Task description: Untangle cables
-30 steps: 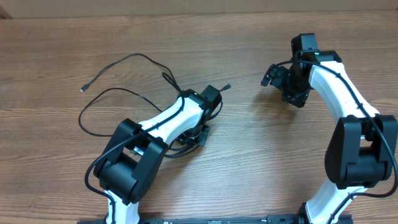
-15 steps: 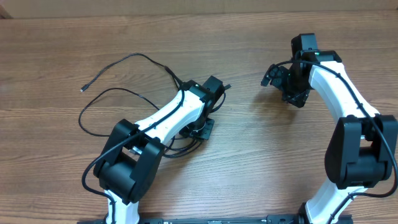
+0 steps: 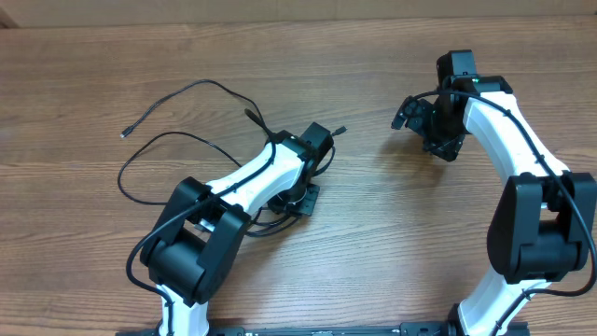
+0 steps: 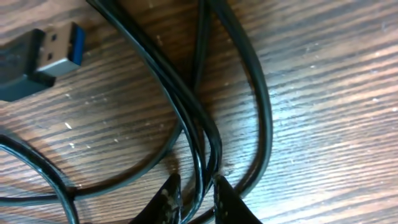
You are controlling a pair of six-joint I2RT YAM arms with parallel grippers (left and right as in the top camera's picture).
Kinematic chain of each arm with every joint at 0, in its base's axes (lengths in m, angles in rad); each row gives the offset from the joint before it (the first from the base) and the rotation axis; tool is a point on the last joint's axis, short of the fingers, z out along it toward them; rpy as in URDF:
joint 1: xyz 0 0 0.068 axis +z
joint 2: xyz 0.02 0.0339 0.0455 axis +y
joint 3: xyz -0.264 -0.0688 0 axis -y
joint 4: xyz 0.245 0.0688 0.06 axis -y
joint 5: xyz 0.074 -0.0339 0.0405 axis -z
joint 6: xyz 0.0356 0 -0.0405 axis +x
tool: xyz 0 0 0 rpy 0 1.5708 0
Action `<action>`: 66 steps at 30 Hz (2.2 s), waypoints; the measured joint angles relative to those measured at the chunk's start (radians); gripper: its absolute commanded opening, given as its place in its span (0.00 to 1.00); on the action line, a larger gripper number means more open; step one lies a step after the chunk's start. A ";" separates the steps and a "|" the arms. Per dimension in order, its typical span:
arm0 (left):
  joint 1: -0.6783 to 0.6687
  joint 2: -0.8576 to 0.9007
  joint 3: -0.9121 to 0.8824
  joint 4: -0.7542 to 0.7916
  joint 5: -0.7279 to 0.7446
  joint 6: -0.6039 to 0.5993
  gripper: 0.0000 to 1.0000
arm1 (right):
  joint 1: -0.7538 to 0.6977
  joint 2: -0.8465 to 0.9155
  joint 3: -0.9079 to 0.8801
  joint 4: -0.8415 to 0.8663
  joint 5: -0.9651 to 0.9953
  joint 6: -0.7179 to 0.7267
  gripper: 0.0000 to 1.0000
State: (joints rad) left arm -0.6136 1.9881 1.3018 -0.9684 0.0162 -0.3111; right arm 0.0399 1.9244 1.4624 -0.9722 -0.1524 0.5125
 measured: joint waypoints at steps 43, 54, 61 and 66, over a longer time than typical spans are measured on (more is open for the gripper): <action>0.121 0.000 0.000 0.000 0.148 0.109 0.04 | 0.000 0.000 0.000 0.000 0.000 0.000 1.00; 0.130 -0.082 -0.004 -0.010 0.124 0.085 0.04 | 0.000 0.000 0.000 0.000 0.000 0.000 1.00; 0.130 -0.241 -0.003 -0.078 0.033 0.022 0.04 | 0.000 0.000 0.000 0.000 0.000 0.000 1.00; 0.130 -0.245 -0.004 -0.079 0.001 -0.002 0.04 | 0.000 0.000 0.000 0.000 0.000 0.000 1.00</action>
State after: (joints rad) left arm -0.4835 1.7428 1.2980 -1.0470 0.0174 -0.3126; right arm 0.0399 1.9244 1.4624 -0.9726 -0.1524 0.5125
